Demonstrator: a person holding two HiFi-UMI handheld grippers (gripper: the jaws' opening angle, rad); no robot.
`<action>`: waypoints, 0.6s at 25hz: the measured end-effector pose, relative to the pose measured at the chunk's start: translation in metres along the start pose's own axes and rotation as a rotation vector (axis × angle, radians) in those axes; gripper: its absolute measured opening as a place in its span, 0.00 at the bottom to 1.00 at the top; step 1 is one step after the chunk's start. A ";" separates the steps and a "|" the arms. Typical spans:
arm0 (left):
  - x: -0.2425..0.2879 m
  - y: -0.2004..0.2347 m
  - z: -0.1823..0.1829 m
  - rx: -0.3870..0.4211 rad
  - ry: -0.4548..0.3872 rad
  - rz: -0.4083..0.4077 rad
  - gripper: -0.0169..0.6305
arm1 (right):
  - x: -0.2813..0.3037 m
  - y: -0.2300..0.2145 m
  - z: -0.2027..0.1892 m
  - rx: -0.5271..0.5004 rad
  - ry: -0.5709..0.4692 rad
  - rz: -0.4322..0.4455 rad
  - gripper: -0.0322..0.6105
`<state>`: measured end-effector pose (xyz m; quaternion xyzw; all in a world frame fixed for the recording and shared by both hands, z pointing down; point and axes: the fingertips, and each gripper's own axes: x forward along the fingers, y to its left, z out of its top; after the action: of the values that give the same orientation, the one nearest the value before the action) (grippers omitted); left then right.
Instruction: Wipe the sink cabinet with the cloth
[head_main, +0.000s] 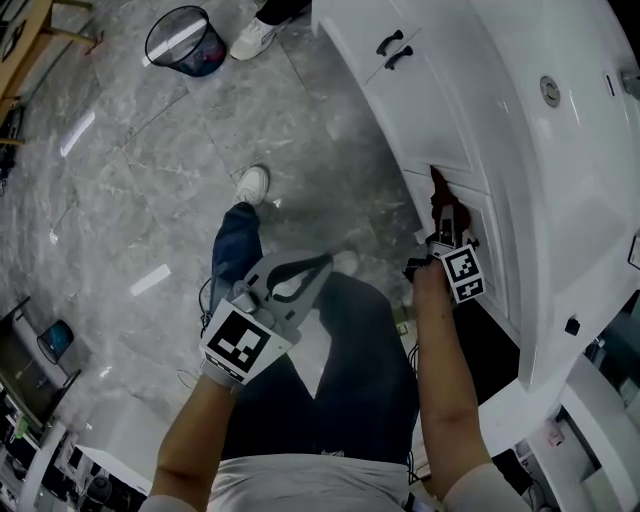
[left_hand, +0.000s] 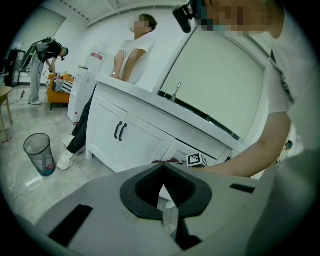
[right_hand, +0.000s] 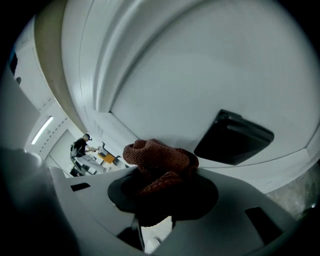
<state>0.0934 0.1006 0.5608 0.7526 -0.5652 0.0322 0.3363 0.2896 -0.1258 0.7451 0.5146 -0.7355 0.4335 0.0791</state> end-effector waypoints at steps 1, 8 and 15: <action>0.001 -0.001 -0.001 -0.001 0.000 0.003 0.04 | 0.001 -0.002 -0.002 -0.009 -0.001 0.002 0.26; 0.010 -0.011 -0.011 0.017 0.014 -0.007 0.04 | 0.001 -0.008 -0.004 -0.012 -0.026 0.046 0.26; 0.016 -0.022 -0.017 0.015 0.041 -0.037 0.04 | -0.020 -0.031 0.000 0.004 -0.054 0.024 0.26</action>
<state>0.1243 0.0993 0.5706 0.7647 -0.5438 0.0455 0.3427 0.3246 -0.1145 0.7510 0.5173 -0.7427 0.4219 0.0529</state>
